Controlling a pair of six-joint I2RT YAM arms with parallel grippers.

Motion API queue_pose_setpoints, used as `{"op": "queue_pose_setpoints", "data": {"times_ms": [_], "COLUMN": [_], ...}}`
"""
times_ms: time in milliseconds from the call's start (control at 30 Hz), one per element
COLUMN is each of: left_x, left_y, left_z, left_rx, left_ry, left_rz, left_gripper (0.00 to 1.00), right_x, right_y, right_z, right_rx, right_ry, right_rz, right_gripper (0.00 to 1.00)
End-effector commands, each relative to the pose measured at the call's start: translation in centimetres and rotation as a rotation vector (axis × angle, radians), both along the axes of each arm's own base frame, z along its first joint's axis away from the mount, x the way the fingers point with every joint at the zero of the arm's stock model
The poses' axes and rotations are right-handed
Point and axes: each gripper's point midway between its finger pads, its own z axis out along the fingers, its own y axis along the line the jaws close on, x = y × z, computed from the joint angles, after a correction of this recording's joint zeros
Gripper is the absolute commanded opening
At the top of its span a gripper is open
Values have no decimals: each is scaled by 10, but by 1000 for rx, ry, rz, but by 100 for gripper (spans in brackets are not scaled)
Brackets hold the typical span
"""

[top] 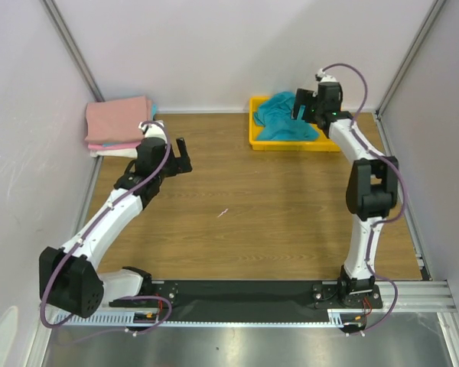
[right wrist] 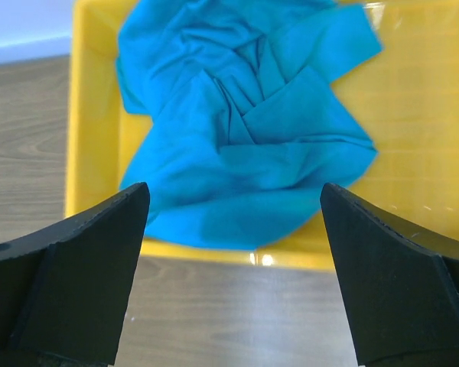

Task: Fold and stack the t-shirts
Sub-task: Grab the tshirt from the pile

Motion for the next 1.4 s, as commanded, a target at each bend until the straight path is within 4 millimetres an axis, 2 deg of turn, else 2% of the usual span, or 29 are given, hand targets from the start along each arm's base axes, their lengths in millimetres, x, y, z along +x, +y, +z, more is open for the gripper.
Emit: {"op": "queue_pose_setpoints", "data": {"times_ms": [0,33,100,133,167,267,300,500,667,767,1000,1033,1100,1133,1200,1233,1367], "left_x": [12,15,16,17,18,20,21,25,26,26,22,22,21,20,18,17,16], "left_y": [-5,-7,-7,-7,-6,-4,-5,-8,-12,-12,-11,-11,-8,-7,-5,-4,-3], "left_z": [15,13,10,10,6,-1,-4,-14,-12,-13,-21,-19,-18,-18,-14,-15,-9], "left_rx": [-15,-14,-8,-5,2,12,12,25,14,11,8,8,13,16,17,22,25], "left_ry": [-24,-17,-5,-4,6,25,34,69,68,71,98,96,97,99,92,98,87], "left_rz": [-6,-9,-10,-6,-3,13,13,-2,-19,-17,-8,-5,5,9,14,20,22], "left_gripper": [100,100,100,100,100,100,99,100,100,100,100,100,100,100,100,100,100], "right_x": [18,23,28,34,35,41,42,42,48,53,64,65,71,75,79,79,89], "right_y": [14,19,25,29,32,34,35,39,38,40,47,48,52,56,57,58,55], "right_z": [-12,-33,-41,-38,-53,-64,-79,-110,-116,-111,-117,-118,-117,-109,-104,-99,-28], "right_rx": [-3,-6,-9,-9,-16,-13,-14,-3,-23,-21,6,12,28,33,34,30,16], "right_ry": [25,56,73,64,94,106,130,179,160,128,89,87,74,57,49,48,-98], "right_rz": [46,60,69,72,74,55,52,47,37,37,51,54,74,84,87,91,93], "right_gripper": [100,100,100,100,100,100,100,100,100,95,65,55,49,31,9,0,0]}}
